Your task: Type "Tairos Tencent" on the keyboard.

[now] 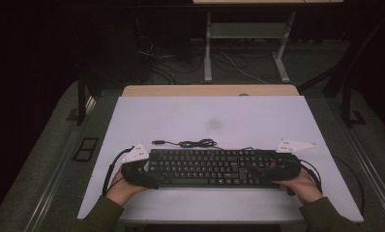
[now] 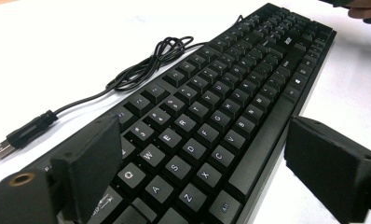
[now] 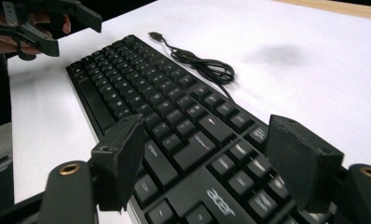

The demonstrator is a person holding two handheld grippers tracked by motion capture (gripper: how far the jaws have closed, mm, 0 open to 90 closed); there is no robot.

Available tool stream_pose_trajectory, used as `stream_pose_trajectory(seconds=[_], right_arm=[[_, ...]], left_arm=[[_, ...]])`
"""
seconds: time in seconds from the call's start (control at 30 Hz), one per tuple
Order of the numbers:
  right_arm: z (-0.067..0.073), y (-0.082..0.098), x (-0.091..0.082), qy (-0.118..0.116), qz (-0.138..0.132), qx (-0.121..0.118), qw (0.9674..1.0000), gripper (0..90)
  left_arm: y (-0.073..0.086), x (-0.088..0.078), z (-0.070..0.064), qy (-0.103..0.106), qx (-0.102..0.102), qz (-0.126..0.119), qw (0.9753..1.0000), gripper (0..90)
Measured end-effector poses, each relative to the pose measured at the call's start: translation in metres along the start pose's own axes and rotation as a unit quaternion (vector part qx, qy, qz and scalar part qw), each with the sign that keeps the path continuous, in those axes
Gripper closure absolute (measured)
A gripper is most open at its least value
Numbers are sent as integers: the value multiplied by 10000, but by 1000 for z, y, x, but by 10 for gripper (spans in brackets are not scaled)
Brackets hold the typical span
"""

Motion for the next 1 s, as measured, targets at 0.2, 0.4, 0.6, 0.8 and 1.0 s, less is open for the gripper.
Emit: stream_pose_trajectory(seconds=[0.2,0.4,0.6,0.8,1.0], right_arm=[[-5,13,-15,153,-32,23,9999,265],[-11,25,-28,277,-88,123,9995,251],[-11,31,-34,274,-73,93,9996,238],[-11,33,-33,270,-34,115,9996,238],[-10,34,-32,237,-2,103,9997,238]], left_arm=[[0,1,0,-10,2,-17,10000,45],[-1,1,0,2,-57,-60,10000,0],[-1,1,1,-40,-110,-23,9999,0],[-1,0,2,-77,-96,23,9999,0],[0,1,1,-81,-73,25,9999,0]])
Point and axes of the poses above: each handheld gripper's, and its own axes: x roughly forward along the jaws, y roughly out of its underside, z roughly to its left, the point moved 8 cm from there along x, roughly forward along the jaws, and after that the axes turned 11 degrees about -x, right-handed, at the moved point
